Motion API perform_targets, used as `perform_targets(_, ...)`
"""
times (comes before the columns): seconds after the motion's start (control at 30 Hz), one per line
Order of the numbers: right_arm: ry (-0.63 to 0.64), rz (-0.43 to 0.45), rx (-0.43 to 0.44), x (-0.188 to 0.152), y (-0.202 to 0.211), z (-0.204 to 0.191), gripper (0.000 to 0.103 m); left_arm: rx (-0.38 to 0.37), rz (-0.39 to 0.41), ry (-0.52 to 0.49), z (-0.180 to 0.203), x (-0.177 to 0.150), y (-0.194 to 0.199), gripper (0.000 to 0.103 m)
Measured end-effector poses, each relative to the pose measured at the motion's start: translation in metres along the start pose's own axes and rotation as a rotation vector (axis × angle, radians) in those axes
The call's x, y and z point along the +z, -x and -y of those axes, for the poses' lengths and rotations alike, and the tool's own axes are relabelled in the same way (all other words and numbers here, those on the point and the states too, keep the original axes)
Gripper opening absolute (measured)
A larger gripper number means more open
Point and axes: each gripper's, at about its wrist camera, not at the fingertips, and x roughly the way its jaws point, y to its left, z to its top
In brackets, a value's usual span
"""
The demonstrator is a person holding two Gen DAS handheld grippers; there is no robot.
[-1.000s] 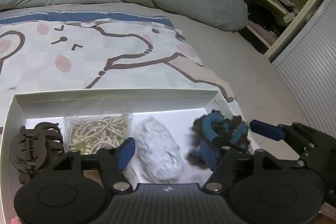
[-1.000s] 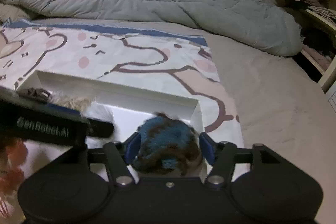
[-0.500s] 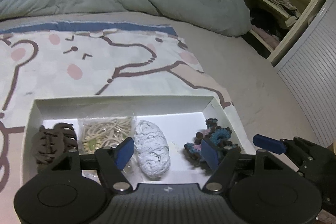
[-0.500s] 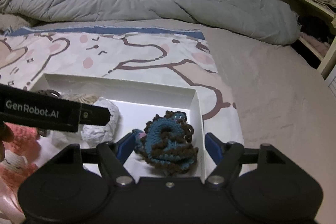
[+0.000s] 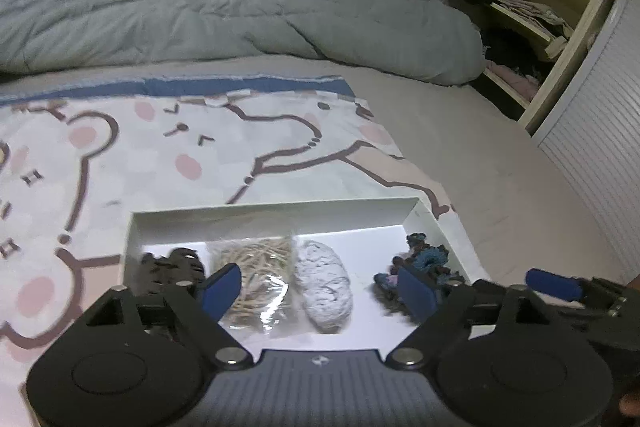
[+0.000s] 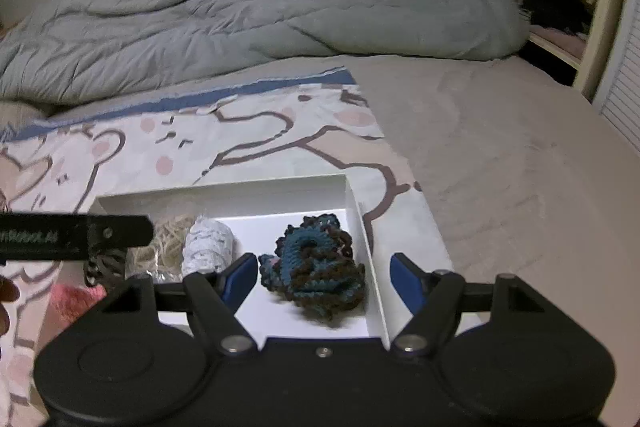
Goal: Organize objects
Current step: 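Open both tools to drop the ball and scrunchie into the box, then move both tools back toward the yellow pack and rope knot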
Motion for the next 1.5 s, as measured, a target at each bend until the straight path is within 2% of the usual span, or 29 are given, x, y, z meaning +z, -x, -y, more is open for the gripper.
perform_targets(0.17, -0.043, 0.007, 0.003, -0.003, 0.014, 0.001, 0.074, 0.046, -0.001, -0.062, 0.0, -0.005, 0.016, 0.093)
perform_targets(0.37, -0.079, 0.019, -0.003, -0.009, 0.031, 0.0, 0.081, 0.077, 0.001, -0.106, -0.003, -0.01, 0.03, 0.101)
perform_targets(0.47, -0.087, 0.027, -0.006, -0.014, 0.039, -0.002, 0.087, 0.092, 0.012, -0.123, -0.007, -0.013, 0.038, 0.103)
perform_targets(0.53, -0.095, 0.029, -0.012, -0.016, 0.043, -0.002, 0.096, 0.101, 0.016, -0.124, -0.011, -0.014, 0.042, 0.103)
perform_targets(0.7, -0.13, 0.049, -0.035, -0.021, 0.051, 0.001, 0.103, 0.129, 0.016, -0.124, -0.02, -0.017, 0.048, 0.103)
perform_targets(1.13, -0.104, 0.056, -0.068, -0.026, 0.059, -0.001, 0.103, 0.137, 0.052, -0.079, -0.04, -0.015, 0.064, 0.103)
perform_targets(1.5, -0.083, 0.069, -0.028, -0.017, 0.05, -0.038, 0.103, 0.196, 0.104, -0.004, -0.09, -0.007, 0.084, 0.103)
